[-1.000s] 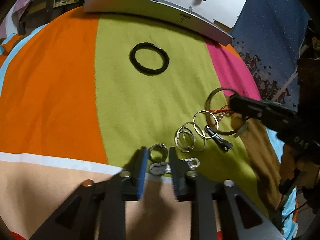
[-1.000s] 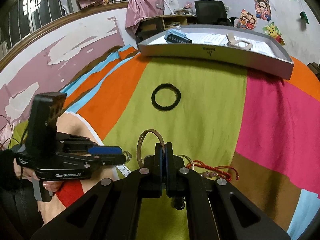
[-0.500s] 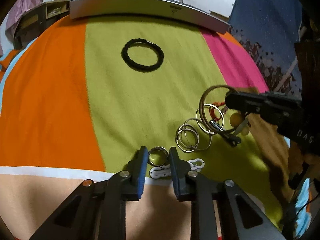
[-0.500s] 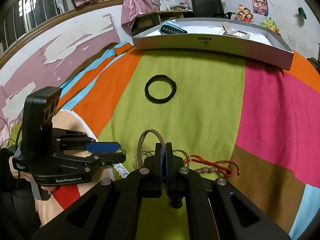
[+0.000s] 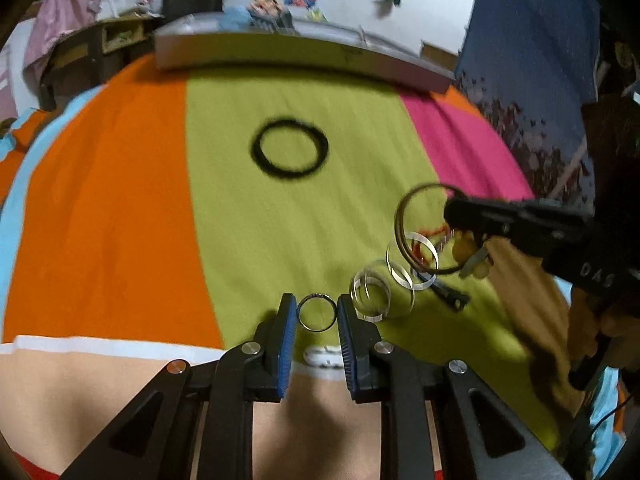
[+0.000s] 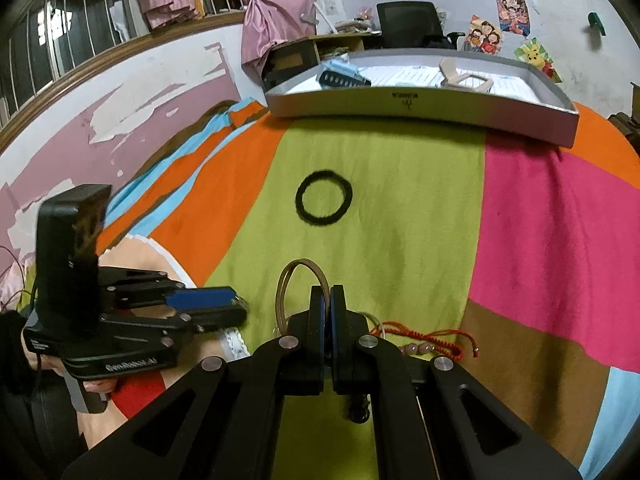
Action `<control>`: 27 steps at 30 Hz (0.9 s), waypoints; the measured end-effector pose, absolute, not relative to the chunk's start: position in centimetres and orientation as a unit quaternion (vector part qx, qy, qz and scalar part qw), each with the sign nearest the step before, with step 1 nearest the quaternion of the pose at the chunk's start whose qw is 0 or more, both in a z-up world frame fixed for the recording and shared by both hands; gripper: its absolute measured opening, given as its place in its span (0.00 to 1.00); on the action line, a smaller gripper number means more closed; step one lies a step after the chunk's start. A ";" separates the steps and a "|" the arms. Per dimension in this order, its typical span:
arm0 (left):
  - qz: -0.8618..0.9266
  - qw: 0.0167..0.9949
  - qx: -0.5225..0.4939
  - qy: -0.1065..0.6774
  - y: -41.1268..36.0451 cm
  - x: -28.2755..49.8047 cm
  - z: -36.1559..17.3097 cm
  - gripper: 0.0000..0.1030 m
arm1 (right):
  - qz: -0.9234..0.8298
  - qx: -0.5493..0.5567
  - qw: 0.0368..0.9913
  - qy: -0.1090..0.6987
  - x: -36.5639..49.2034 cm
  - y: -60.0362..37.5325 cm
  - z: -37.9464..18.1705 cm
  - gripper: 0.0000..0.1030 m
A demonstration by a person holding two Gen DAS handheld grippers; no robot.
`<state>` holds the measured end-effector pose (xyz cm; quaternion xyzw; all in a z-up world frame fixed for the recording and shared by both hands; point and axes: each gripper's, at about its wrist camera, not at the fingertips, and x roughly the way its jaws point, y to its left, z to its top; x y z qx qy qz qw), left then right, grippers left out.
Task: Organize jewelry
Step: 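Carry both held rings with the left and right tools to the tray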
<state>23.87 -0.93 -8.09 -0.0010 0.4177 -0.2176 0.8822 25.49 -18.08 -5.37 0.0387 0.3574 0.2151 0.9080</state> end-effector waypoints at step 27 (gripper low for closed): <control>-0.131 0.922 -0.095 0.351 1.9 43.6 3.3 0.19 | 0.109 0.062 0.952 0.278 42.8 -18.1 4.7 0.03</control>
